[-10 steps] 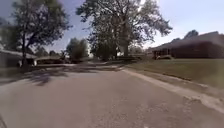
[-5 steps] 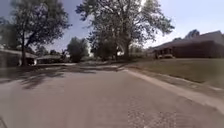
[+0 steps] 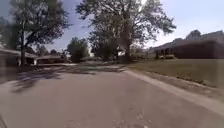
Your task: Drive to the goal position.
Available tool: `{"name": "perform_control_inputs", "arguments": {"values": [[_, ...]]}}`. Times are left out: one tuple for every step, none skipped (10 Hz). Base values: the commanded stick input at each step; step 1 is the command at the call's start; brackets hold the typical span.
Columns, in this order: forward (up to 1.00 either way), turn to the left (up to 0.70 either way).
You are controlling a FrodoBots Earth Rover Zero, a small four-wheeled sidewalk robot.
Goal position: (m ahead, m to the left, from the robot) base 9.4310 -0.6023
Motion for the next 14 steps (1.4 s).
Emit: {"name": "perform_control_inputs", "arguments": {"values": [[0.70,0.00],[0.70,0.00],[0.70,0.00],[0.70,0.00],[0.70,0.00],[0.70,0.00],[0.70,0.00],[0.70,0.00],[0.70,0.00],[0.70,0.00],[0.70,0.13],[0.70,0.35],[0.70,0.35],[0.70,0.35]]}}
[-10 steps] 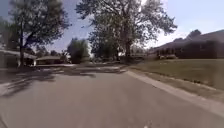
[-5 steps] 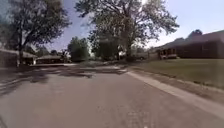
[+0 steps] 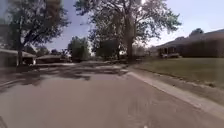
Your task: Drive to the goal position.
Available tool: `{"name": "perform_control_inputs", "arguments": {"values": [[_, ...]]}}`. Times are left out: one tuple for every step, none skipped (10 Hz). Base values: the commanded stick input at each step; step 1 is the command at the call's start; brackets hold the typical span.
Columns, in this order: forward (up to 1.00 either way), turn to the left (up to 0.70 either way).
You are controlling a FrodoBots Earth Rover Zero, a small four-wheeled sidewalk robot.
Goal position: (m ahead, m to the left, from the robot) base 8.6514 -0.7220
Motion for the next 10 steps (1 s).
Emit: {"name": "perform_control_inputs", "arguments": {"values": [[0.70,0.35],[0.70,0.23],[0.70,0.00],[0.70,0.00],[0.70,0.00],[0.70,0.00],[0.70,0.00],[0.70,0.00],[0.70,0.00],[0.70,0.00]]}}
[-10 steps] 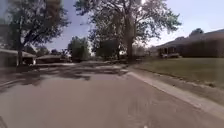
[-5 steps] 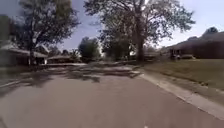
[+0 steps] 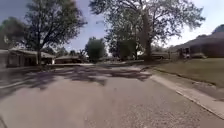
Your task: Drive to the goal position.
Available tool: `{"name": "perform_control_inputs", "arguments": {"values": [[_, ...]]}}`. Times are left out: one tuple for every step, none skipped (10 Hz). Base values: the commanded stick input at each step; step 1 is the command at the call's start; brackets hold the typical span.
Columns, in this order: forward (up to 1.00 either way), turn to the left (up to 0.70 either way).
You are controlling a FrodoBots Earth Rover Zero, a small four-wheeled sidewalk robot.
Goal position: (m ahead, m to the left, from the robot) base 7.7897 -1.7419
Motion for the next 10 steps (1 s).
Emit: {"name": "perform_control_inputs", "arguments": {"values": [[0.70,0.00],[0.70,0.00],[0.70,0.00],[0.70,0.00],[0.70,0.00],[0.70,0.00],[0.70,0.00],[0.70,0.00],[0.70,0.00],[0.70,0.00]]}}
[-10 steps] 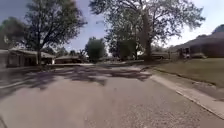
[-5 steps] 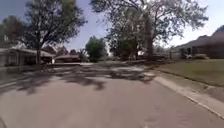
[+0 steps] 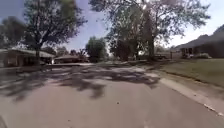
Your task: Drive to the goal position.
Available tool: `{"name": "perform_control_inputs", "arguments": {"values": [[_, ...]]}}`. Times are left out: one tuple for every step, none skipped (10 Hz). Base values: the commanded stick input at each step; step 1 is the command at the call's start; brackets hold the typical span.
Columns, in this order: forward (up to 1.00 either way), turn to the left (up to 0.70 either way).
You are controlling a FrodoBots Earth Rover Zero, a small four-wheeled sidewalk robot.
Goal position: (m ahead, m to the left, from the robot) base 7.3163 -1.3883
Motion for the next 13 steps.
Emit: {"name": "perform_control_inputs", "arguments": {"values": [[0.70,0.00],[0.70,0.00],[0.70,0.00],[0.70,0.00],[0.70,0.00],[0.70,0.00],[0.70,0.00],[0.70,0.00],[0.70,0.00],[0.70,0.00],[0.70,0.00],[0.70,0.00],[0.70,0.00]]}}
